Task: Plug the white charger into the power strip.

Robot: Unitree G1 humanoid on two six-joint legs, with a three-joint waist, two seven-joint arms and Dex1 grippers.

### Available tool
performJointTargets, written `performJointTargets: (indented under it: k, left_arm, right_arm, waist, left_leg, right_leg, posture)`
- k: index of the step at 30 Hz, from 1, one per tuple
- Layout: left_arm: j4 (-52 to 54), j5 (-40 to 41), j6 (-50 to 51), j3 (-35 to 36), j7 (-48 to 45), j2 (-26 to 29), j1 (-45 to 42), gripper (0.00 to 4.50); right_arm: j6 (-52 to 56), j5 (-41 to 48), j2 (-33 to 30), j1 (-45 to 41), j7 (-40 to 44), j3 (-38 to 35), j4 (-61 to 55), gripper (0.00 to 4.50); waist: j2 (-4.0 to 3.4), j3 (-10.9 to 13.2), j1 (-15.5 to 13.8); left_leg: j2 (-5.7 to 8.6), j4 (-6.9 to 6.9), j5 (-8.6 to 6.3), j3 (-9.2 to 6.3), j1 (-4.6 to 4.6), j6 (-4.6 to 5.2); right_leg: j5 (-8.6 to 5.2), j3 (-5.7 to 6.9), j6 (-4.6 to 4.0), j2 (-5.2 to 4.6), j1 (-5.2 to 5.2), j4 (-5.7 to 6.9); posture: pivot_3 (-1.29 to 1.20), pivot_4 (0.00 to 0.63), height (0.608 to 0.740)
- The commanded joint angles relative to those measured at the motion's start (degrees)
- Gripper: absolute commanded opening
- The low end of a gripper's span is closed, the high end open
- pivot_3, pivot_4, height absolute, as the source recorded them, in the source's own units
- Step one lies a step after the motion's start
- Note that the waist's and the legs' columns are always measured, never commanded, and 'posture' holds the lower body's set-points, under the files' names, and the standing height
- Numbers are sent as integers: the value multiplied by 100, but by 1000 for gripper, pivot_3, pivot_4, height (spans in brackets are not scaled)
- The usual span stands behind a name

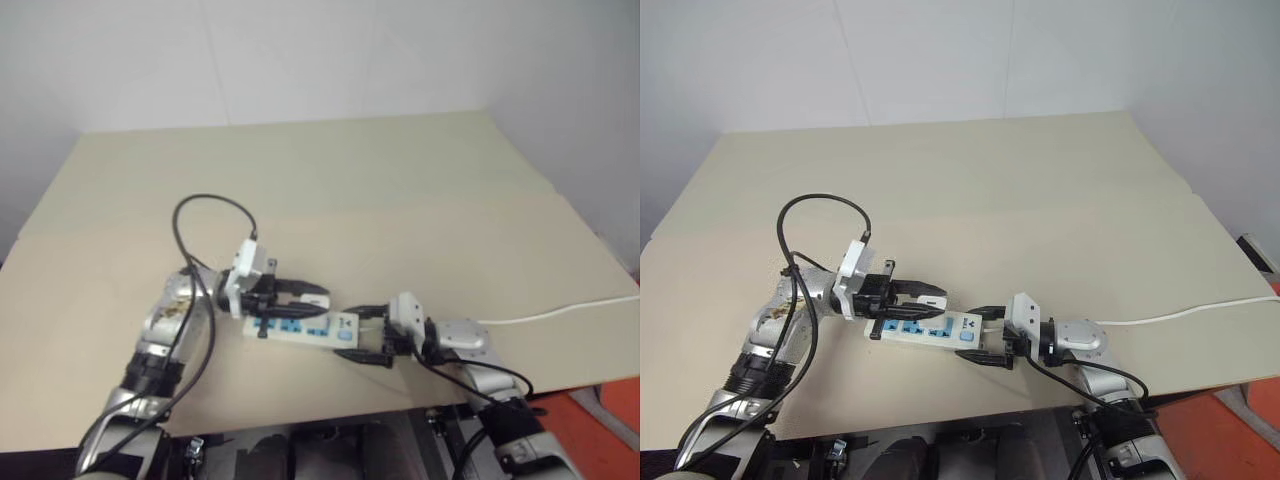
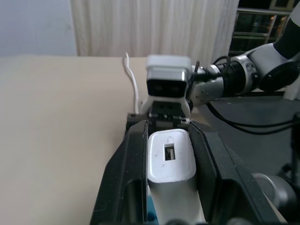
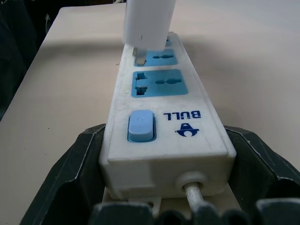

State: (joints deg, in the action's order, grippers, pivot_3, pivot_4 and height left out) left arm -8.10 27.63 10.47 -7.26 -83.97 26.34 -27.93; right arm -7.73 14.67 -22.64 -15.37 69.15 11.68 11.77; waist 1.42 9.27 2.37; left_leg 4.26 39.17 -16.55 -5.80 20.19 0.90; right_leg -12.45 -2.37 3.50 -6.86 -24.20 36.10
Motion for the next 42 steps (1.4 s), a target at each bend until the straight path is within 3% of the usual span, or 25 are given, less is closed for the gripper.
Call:
performJointTargets:
  k: [1, 19, 42]
  left_arm:
    - [-101, -78, -225, -54, -96, -80, -134, 1027]
    - [-661, -321, -537, -244, -217, -301, -183, 1027]
    - [-1448, -673, -2168, -252, -261, -257, 546, 1027]
  right_arm:
    - [85, -132, -47, 170, -5, 171, -6, 3408]
    - [123, -118, -98, 256, -72, 188, -123, 3408]
    - [6, -79, -105, 182, 28, 201, -28, 3408]
  waist:
    - [0, 0, -2]
    - [1, -1, -13]
    - [-16, -94, -14]
  left_leg:
    - [0, 0, 0, 0, 0, 0]
    - [-3, -1, -1, 1, 0, 0]
    - [-8, -12, -2, 3, -7, 1]
  right_leg:
    - [0, 0, 0, 0, 0, 0]
    - [0, -1, 0, 4, 1, -2]
    - [0, -1, 0, 6, 6, -9]
  posture:
    - [0, 150, 740]
    - [0, 150, 740]
    - [0, 150, 740]
